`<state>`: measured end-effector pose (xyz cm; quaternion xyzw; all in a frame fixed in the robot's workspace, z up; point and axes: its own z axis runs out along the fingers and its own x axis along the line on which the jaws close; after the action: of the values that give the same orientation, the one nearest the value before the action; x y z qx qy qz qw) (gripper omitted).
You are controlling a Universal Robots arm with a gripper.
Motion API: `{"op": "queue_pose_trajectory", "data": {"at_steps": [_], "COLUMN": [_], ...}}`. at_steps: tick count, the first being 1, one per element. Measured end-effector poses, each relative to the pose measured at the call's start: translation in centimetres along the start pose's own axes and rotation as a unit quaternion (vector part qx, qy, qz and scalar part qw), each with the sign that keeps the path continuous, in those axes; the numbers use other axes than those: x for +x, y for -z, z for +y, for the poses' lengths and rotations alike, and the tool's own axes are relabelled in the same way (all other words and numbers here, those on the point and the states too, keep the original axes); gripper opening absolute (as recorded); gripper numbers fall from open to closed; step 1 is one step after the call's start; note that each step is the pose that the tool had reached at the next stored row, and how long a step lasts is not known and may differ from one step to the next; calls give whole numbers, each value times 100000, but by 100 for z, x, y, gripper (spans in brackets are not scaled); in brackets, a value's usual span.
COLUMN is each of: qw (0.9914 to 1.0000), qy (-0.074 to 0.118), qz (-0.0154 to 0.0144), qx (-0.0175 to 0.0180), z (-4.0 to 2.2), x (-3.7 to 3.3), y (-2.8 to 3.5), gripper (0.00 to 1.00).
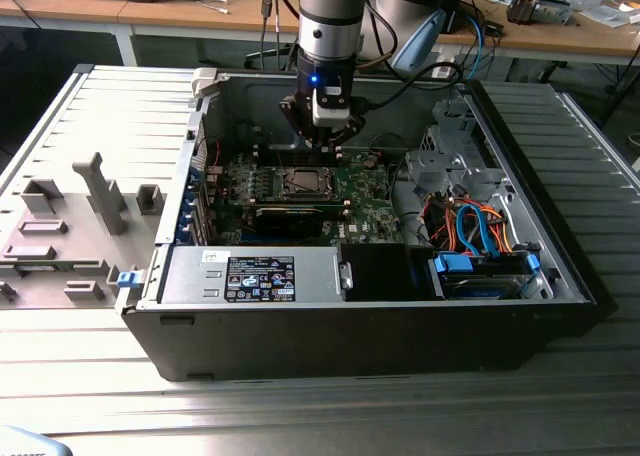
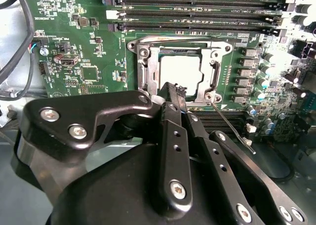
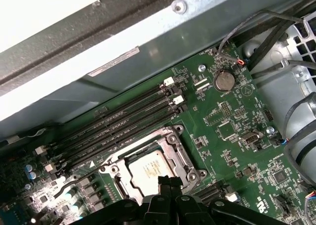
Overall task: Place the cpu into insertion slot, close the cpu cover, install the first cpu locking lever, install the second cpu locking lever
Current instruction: 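Install the first cpu locking lever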
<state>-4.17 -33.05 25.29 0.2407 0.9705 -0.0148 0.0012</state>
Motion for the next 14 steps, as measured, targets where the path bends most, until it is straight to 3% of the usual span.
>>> {"op": "queue_pose_trajectory", "data": {"at_steps": [14], "qw": [99993], "qy": [1158], "qz": [-33], "qx": [-11], "z": [0], "x": [0], "y": [0], "gripper": [11]}}
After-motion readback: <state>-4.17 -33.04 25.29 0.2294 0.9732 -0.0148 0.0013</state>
